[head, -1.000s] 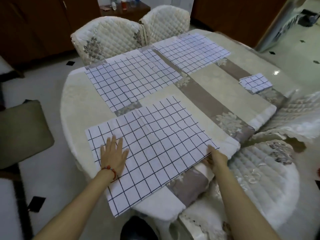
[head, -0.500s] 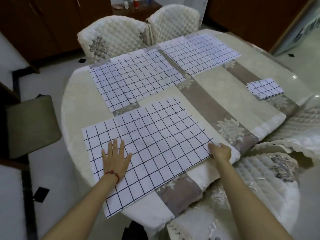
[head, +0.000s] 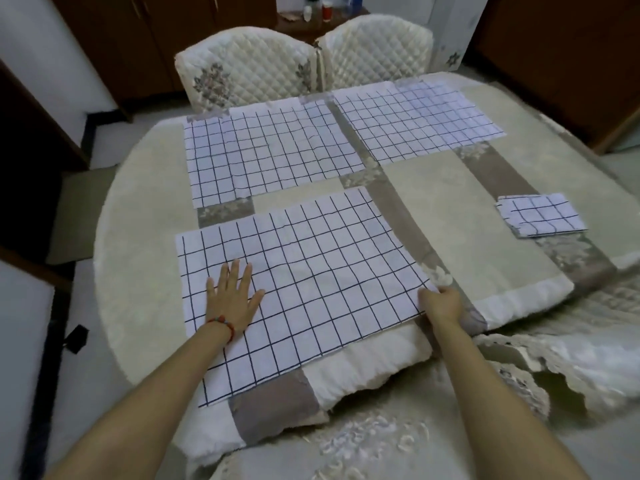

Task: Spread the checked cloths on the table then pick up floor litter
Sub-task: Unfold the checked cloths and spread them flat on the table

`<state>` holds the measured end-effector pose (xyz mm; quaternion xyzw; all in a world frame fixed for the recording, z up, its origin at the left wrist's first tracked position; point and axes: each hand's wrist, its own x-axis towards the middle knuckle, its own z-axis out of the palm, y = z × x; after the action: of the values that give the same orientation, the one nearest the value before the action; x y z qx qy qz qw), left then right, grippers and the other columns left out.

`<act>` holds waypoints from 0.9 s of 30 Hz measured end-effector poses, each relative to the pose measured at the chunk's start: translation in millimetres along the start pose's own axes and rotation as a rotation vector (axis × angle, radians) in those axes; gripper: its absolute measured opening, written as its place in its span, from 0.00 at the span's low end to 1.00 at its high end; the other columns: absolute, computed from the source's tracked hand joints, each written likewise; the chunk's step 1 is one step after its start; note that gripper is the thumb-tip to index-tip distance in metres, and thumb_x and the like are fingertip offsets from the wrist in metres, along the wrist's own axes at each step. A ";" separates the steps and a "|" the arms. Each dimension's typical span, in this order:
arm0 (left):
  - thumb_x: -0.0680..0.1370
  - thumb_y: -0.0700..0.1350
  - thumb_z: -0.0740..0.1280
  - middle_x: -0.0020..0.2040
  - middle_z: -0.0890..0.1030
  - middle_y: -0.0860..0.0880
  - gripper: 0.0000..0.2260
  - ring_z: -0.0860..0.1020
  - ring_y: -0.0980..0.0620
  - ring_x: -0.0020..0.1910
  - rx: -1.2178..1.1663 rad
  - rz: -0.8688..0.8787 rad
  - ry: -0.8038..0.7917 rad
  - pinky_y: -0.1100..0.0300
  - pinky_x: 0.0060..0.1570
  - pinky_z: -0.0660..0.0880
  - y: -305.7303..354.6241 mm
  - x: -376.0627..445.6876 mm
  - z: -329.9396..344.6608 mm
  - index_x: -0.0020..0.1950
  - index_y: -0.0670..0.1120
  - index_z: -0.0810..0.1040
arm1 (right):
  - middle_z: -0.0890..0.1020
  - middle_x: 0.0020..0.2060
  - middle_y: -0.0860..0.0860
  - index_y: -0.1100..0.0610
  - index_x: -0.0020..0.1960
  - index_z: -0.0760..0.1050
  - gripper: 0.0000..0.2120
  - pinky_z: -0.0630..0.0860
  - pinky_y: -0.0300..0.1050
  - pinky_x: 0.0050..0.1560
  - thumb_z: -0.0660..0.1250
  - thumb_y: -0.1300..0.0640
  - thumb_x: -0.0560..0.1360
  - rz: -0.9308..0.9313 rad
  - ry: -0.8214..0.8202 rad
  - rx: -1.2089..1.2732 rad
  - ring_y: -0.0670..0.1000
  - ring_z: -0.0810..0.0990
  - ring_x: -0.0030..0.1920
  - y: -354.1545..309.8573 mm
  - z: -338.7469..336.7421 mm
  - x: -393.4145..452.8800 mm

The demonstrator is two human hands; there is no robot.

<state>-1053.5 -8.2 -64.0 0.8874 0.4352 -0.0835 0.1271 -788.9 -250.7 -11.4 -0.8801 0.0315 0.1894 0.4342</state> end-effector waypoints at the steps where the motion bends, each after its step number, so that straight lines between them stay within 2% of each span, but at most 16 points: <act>1: 0.79 0.61 0.47 0.77 0.40 0.47 0.29 0.40 0.47 0.76 0.003 -0.003 -0.006 0.44 0.73 0.40 5.6 3.0 1.2 0.75 0.51 0.41 | 0.75 0.35 0.57 0.62 0.37 0.72 0.02 0.70 0.46 0.40 0.63 0.64 0.69 0.004 -0.007 -0.005 0.54 0.72 0.39 0.7 -4.0 5.3; 4: 0.78 0.62 0.47 0.77 0.39 0.48 0.30 0.40 0.47 0.76 0.003 -0.009 -0.017 0.45 0.73 0.39 16.4 8.3 5.1 0.75 0.52 0.40 | 0.77 0.37 0.57 0.64 0.41 0.75 0.05 0.68 0.42 0.44 0.63 0.63 0.70 0.014 -0.010 -0.023 0.55 0.75 0.42 4.2 -13.4 16.8; 7: 0.78 0.62 0.47 0.77 0.39 0.49 0.30 0.40 0.48 0.76 0.005 -0.011 0.000 0.45 0.73 0.38 19.1 13.0 8.4 0.75 0.53 0.40 | 0.81 0.48 0.62 0.67 0.55 0.77 0.14 0.67 0.41 0.48 0.64 0.61 0.71 0.019 0.012 -0.057 0.61 0.78 0.52 4.6 -19.2 22.2; 8: 0.78 0.62 0.47 0.77 0.40 0.49 0.30 0.40 0.48 0.76 0.006 -0.009 0.002 0.45 0.73 0.38 20.0 13.7 8.8 0.75 0.53 0.40 | 0.81 0.50 0.62 0.66 0.56 0.77 0.15 0.66 0.41 0.47 0.65 0.61 0.71 0.024 0.019 -0.065 0.61 0.78 0.52 4.7 -20.3 24.2; 10: 0.78 0.62 0.47 0.77 0.40 0.49 0.30 0.40 0.48 0.76 -0.001 -0.009 0.002 0.45 0.73 0.37 22.6 13.9 9.7 0.75 0.53 0.40 | 0.82 0.49 0.62 0.66 0.54 0.77 0.14 0.67 0.42 0.46 0.64 0.60 0.71 0.031 0.014 -0.085 0.60 0.77 0.48 4.3 -21.2 27.1; 13: 0.78 0.61 0.48 0.77 0.40 0.49 0.30 0.40 0.48 0.76 -0.008 -0.010 0.018 0.45 0.73 0.36 24.7 14.6 10.9 0.75 0.53 0.40 | 0.82 0.44 0.63 0.67 0.45 0.78 0.09 0.72 0.47 0.45 0.64 0.61 0.71 0.022 0.007 -0.103 0.59 0.76 0.42 4.9 -19.9 27.6; 17: 0.78 0.61 0.48 0.77 0.40 0.49 0.30 0.40 0.49 0.76 0.008 0.001 0.031 0.46 0.73 0.36 24.7 17.1 10.8 0.75 0.53 0.40 | 0.79 0.41 0.61 0.65 0.45 0.77 0.08 0.72 0.48 0.47 0.63 0.62 0.71 -0.014 -0.003 -0.181 0.58 0.75 0.44 4.0 -23.4 28.8; 19: 0.78 0.62 0.48 0.77 0.40 0.49 0.30 0.40 0.49 0.76 0.004 0.010 0.033 0.46 0.73 0.36 24.4 17.5 9.7 0.75 0.53 0.41 | 0.79 0.46 0.63 0.64 0.48 0.76 0.08 0.72 0.49 0.49 0.62 0.61 0.72 -0.055 0.012 -0.290 0.61 0.77 0.48 1.0 -24.1 24.5; 21: 0.78 0.62 0.46 0.77 0.40 0.49 0.30 0.40 0.49 0.76 -0.017 0.008 0.037 0.46 0.73 0.36 25.0 16.3 8.6 0.75 0.53 0.41 | 0.76 0.53 0.63 0.64 0.56 0.73 0.13 0.71 0.52 0.51 0.62 0.58 0.74 -0.186 0.092 -0.518 0.64 0.75 0.53 -4.8 -21.5 20.1; 23: 0.78 0.62 0.46 0.77 0.41 0.49 0.29 0.39 0.50 0.76 -0.042 -0.012 0.065 0.47 0.73 0.35 30.8 13.7 7.2 0.75 0.52 0.41 | 0.74 0.56 0.62 0.64 0.60 0.71 0.17 0.69 0.54 0.55 0.61 0.55 0.76 -0.403 0.121 -0.695 0.62 0.72 0.56 -13.5 -12.5 19.0; 27: 0.80 0.58 0.45 0.78 0.42 0.49 0.26 0.40 0.50 0.76 -0.098 -0.060 0.127 0.46 0.74 0.36 61.9 6.9 7.2 0.75 0.52 0.41 | 0.68 0.70 0.56 0.57 0.68 0.67 0.20 0.58 0.51 0.68 0.58 0.51 0.78 -0.742 -0.161 -0.698 0.56 0.63 0.70 -31.6 33.4 19.3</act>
<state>-1000.5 -41.6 -63.2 0.8702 0.4723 -0.0095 0.1402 -774.2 -203.1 -13.0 -0.9072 -0.3815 0.0891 0.1535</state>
